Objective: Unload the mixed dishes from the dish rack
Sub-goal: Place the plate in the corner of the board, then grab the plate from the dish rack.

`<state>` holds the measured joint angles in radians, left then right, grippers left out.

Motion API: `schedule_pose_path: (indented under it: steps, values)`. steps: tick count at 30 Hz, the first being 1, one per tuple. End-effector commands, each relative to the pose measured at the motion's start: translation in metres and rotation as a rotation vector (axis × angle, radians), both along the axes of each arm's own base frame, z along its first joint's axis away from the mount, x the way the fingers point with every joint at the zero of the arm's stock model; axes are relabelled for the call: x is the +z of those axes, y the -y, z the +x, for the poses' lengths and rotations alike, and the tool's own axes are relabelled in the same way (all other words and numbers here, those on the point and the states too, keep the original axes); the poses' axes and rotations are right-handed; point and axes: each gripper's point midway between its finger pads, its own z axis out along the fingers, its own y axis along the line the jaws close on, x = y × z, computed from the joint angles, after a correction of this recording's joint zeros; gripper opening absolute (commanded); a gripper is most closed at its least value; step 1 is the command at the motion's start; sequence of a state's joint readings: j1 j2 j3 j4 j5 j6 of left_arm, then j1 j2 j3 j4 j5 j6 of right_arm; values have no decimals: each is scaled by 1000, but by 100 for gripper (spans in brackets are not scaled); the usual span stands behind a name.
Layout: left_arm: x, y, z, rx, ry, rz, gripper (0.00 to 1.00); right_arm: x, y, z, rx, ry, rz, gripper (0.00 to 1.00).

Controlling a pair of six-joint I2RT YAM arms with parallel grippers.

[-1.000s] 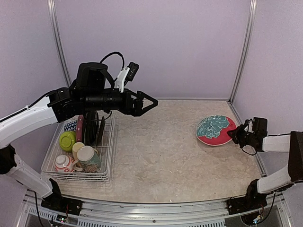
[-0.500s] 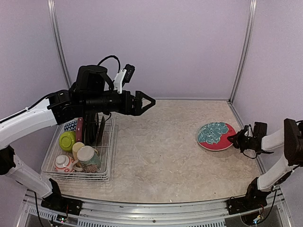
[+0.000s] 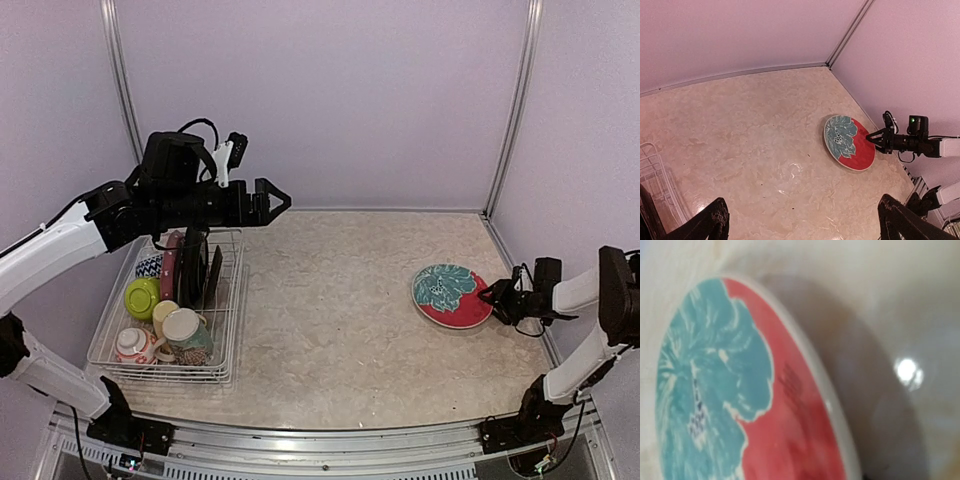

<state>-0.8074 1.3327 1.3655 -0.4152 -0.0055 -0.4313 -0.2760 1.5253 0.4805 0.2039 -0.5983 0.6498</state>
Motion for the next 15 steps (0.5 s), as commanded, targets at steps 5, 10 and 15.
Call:
schedule_pose_path:
  steps: [5, 10, 15]
  values:
    - [-18, -84, 20, 238, -123, 42, 99, 12, 32, -21, -54, -69, -241, 76]
    - [-29, -141, 25, 407, -184, 74, 99, 48, 39, -20, -65, -7, -317, 84]
    - [-45, -178, 24, 526, -269, 86, 96, 83, 21, -9, -13, 62, -349, 84]
